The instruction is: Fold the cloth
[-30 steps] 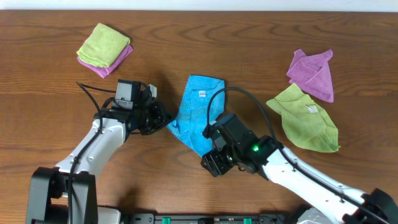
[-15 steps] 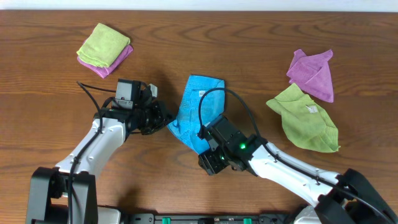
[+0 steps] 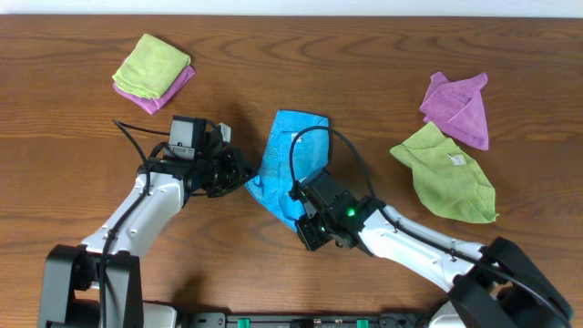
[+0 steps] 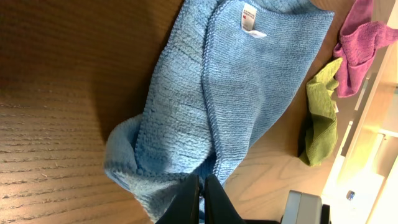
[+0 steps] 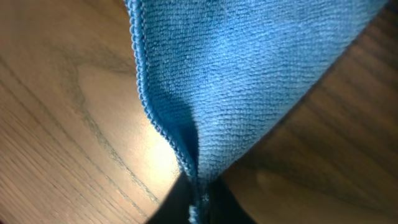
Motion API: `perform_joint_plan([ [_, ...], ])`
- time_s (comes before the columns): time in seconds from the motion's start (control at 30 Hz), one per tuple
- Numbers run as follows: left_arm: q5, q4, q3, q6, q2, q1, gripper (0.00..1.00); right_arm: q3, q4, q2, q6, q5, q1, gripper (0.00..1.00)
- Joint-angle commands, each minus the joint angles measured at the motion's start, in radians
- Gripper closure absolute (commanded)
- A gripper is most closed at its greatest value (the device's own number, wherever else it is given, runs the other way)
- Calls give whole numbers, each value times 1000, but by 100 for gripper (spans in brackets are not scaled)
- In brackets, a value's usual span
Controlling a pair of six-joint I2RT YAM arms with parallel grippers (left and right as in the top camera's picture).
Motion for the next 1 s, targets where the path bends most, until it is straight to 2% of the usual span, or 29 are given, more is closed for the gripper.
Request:
perform_joint_plan([
  [0.0, 8, 1, 22, -15, -16, 6, 94, -3, 0, -21, 41, 9, 7, 99],
  [0.1, 11, 1, 22, -28, -42, 38, 94, -3, -28, -101, 70, 34, 1, 99],
  [0.23, 7, -14, 23, -26, -121, 108, 94, -3, -91, -285, 106, 177, -30, 99],
  [0.4, -9, -185, 22, 31, -179, 126, 94, -3, -185, -455, 111, 205, -73, 99],
  [0.6, -84, -377, 22, 110, -179, 126, 94, -3, -386, -477, 257, 252, -73, 98],
  [0.7, -83, -386, 22, 113, -179, 126, 94, -3, -458, -477, 341, 303, -73, 99],
  [0.8, -78, -388, 22, 113, -179, 126, 94, -3, -482, -477, 352, 314, -73, 98],
  [0.83, -63, -386, 22, 113, -179, 126, 94, -3, -483, -477, 353, 322, -73, 94],
  [0.87, -43, -384, 22, 113, -179, 126, 94, -3, -489, -477, 353, 338, -73, 79],
  [0.9, -34, -381, 22, 113, -179, 125, 94, -3, -502, -477, 357, 358, -73, 69],
  [0.97, -30, -378, 22, 113, -179, 114, 94, -3, -536, -477, 373, 422, -73, 62],
])
